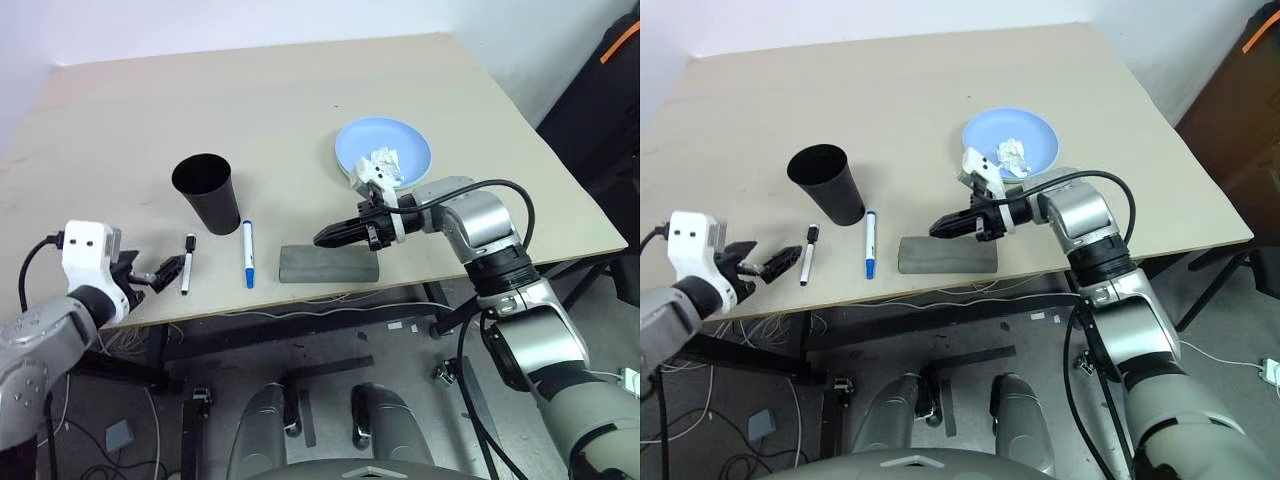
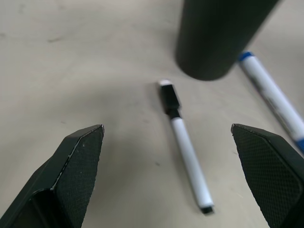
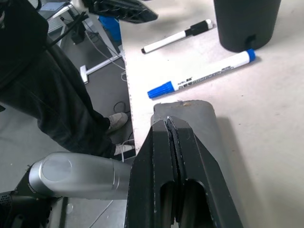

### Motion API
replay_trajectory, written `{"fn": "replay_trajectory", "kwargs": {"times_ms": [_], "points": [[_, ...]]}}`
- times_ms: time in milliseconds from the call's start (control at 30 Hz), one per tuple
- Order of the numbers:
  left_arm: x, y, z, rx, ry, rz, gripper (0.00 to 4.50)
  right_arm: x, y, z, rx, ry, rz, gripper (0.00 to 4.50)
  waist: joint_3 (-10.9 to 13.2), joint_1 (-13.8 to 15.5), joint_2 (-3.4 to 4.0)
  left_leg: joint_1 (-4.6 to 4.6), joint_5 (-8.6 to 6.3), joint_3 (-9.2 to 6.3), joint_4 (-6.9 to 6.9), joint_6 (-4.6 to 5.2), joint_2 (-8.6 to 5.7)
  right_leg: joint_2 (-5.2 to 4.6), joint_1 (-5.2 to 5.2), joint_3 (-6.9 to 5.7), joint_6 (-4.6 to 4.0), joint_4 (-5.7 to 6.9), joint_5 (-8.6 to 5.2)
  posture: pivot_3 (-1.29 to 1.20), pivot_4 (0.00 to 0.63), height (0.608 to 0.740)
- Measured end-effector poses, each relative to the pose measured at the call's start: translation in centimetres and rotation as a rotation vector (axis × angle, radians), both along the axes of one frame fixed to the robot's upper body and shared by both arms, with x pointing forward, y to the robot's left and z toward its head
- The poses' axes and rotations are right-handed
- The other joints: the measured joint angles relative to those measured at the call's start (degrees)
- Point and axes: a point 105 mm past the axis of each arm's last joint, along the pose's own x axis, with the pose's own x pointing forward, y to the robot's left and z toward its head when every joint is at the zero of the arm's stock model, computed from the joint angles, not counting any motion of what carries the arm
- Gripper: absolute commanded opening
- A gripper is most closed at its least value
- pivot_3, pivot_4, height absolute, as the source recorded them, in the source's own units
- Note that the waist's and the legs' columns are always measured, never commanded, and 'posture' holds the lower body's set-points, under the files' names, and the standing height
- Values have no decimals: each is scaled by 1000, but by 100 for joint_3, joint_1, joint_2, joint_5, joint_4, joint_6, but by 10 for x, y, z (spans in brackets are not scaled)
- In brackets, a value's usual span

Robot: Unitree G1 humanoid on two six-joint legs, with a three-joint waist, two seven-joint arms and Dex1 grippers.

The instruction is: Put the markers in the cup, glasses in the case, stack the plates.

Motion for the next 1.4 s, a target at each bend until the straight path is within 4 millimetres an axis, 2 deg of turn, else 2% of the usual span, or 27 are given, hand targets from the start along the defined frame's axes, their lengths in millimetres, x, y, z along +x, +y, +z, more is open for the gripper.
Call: {"fn": "replay_trajectory", "kwargs": {"times_ms": [133,233,500,767,967,1300,1400], "points": [[9,-6,-1,-1,91,17,4500,1,0,1,4,-3,-15,25,-1,-4,-1,1,2,0,5,-2,0,8,10,0,16,-4,9,0,150,727],[11,-8,-9,-28,170,50,4500,1,0,3,10,1,-24,25,-1,-4,-2,1,8,-8,25,-8,0,27,33,0,22,3,12,0,150,727],[10,-8,-18,-55,291,119,4500,4,-2,5,13,-13,-48,25,1,-10,-17,11,11,-13,59,-11,-3,30,36,-1,22,57,12,0,150,727],[10,-14,-24,-42,323,108,4500,6,-3,4,9,-20,-71,25,0,-4,-18,14,13,-30,53,-18,1,17,9,0,-15,59,28,0,150,727],[23,-20,-10,-47,274,102,4500,9,-4,3,6,-20,-90,25,0,16,-20,11,13,-29,48,-18,-1,11,6,-1,-19,55,38,0,150,727],[32,-26,-24,-67,343,124,4500,12,-6,1,1,-15,-119,25,0,15,-21,7,18,-29,52,-24,-2,20,14,7,-8,56,44,0,150,727],[35,-27,-24,-73,351,125,3942,14,-7,0,-2,-15,-129,0,0,16,-21,9,19,-31,53,-27,-2,21,16,6,-10,60,44,0,150,727]]}}
